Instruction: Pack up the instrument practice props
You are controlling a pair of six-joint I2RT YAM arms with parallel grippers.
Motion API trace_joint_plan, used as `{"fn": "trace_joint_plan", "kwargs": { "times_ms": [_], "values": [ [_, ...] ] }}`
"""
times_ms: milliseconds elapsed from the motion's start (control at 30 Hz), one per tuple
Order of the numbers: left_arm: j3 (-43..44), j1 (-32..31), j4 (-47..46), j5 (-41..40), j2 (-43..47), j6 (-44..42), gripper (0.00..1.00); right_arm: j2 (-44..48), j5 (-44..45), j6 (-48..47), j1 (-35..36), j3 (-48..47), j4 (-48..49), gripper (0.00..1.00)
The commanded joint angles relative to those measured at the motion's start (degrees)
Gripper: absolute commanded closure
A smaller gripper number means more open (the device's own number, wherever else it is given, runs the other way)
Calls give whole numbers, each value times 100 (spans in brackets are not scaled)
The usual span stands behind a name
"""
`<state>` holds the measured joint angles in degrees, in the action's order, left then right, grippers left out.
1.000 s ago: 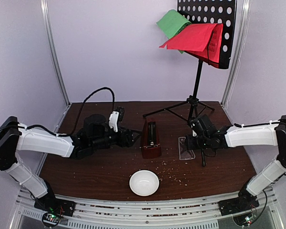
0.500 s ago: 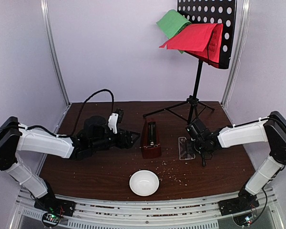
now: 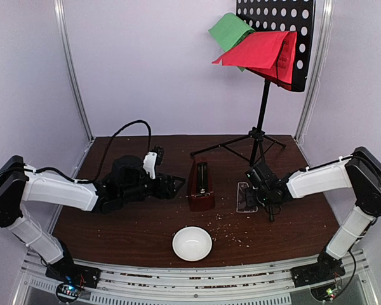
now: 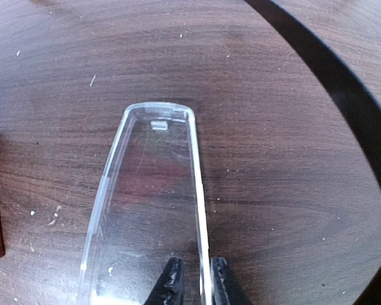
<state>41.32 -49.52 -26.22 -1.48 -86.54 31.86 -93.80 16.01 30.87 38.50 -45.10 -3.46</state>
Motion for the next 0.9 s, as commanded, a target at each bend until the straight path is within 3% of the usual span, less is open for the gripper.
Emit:
{"fn": "trace_joint_plan", "kwargs": {
  "times_ms": [0, 400, 733, 867],
  "values": [
    [-114, -23, -49, -166, 246, -39, 15, -68, -87, 142, 58, 90, 73, 84],
    [-150, -25, 12, -234, 343, -44, 15, 1, -104, 334, 78, 211, 214, 85],
    [-169, -23, 118, -370, 480, 8, 15, 19, 7, 471, 87, 300, 276, 98],
    [-36, -43, 449, -791, 640, 193, 16, 319, 133, 524, 120, 265, 172, 100]
  ]
}}
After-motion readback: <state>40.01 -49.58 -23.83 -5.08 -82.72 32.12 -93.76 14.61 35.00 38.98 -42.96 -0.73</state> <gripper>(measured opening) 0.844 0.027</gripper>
